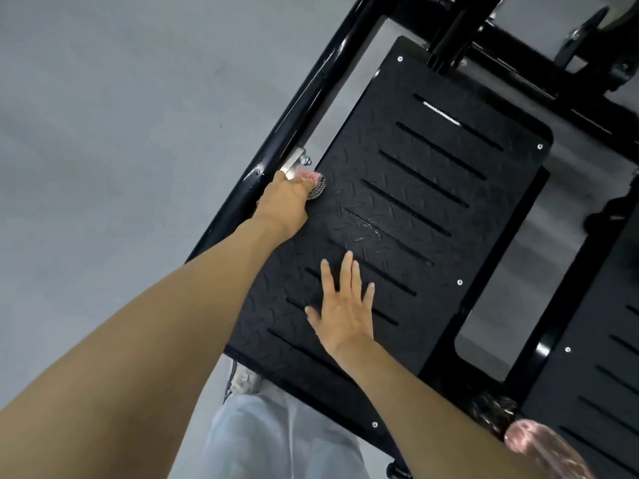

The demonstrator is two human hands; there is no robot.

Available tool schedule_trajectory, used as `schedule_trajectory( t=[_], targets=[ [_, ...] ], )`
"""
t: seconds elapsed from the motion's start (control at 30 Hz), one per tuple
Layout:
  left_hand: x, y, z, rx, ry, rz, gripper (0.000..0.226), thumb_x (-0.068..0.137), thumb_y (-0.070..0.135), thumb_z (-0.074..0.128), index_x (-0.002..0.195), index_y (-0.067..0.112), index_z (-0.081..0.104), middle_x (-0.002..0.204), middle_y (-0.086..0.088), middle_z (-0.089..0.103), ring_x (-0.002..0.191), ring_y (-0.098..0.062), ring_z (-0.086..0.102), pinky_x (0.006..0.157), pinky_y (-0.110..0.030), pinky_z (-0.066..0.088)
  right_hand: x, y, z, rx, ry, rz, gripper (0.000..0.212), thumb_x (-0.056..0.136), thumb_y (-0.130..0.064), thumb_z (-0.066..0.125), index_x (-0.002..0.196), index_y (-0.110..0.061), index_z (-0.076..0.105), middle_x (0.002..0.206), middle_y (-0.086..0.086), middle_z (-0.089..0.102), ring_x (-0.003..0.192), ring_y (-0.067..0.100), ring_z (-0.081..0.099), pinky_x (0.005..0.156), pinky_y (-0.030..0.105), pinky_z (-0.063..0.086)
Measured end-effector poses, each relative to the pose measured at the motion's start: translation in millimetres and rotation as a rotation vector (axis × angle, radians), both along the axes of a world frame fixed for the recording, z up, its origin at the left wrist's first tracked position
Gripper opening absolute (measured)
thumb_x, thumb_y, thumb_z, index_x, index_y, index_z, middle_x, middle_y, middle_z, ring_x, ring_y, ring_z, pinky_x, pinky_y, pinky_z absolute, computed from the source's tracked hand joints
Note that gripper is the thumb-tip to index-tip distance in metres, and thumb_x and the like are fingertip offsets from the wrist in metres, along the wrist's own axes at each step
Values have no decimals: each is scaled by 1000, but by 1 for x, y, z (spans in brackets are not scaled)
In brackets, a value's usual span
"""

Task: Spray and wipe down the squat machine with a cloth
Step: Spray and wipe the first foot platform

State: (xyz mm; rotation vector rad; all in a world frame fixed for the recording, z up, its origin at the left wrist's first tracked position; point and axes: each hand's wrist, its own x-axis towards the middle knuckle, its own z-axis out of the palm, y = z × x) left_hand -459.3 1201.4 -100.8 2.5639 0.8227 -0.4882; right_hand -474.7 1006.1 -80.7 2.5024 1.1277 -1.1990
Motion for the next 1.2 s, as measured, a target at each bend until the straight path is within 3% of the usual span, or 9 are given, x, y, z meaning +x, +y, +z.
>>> schedule_trajectory(
  t=[0.2,0.4,0.57,0.77,0.9,1.07,1.13,1.2],
  targets=[
    [-46,-9,4,-17,41,-75,56,86,-4,46,140,11,43,123,-11,58,107,-30,40,88,-40,43,-37,-8,5,-85,-3,9,84,96,-53,37,147,-26,-23,147,12,-41,144,30,-22,116,57,5],
    [-103,-18,9,-5,112,-172,59,86,-3,47,142,12,37,123,-11,57,105,-27,42,85,-34,43,-82,-5,12,-142,0,-137,87,96,-54,37,146,-21,-26,149,13,-39,144,29,-21,116,57,7],
    [-153,-31,14,9,137,-226,63,86,-3,48,144,15,30,133,-6,49,108,-25,41,75,-29,35,-121,-10,12,-158,-24,-289,82,98,-43,40,149,-20,-21,150,13,-36,146,29,-17,117,54,10],
    [-214,-43,5,-61,49,-207,59,85,1,55,139,15,38,135,-1,51,109,-25,39,90,-30,39,-168,-23,10,-164,-29,-431,77,99,-31,40,150,-20,-16,153,13,-31,146,28,-14,118,50,12],
    [-240,-46,-8,-92,-70,-173,63,77,-12,50,135,11,48,130,-5,58,101,-28,43,92,-39,45,-186,-31,4,-163,-34,-462,76,98,-28,41,151,-20,-13,154,12,-30,147,28,-12,118,48,12],
    [-271,-73,-12,-87,-145,-8,69,67,-23,45,128,7,55,112,-8,64,82,-20,31,68,-34,43,-195,-44,2,-158,-34,-472,75,97,-24,41,152,-19,-11,155,12,-27,147,28,-10,118,46,13],
    [-282,-90,-11,-90,-157,82,72,65,-26,46,129,7,54,118,-6,61,82,-19,31,65,-28,38,-196,-51,0,-161,-39,-466,76,97,-24,42,152,-18,-10,155,12,-26,147,28,-10,118,46,14],
    [-288,-108,-10,-74,-132,167,78,65,-26,46,135,8,48,134,-3,52,84,-22,34,67,-33,45,-195,-60,-1,-144,-52,-452,76,97,-23,43,152,-18,-9,155,14,-25,147,28,-9,118,45,15]
  ],
)
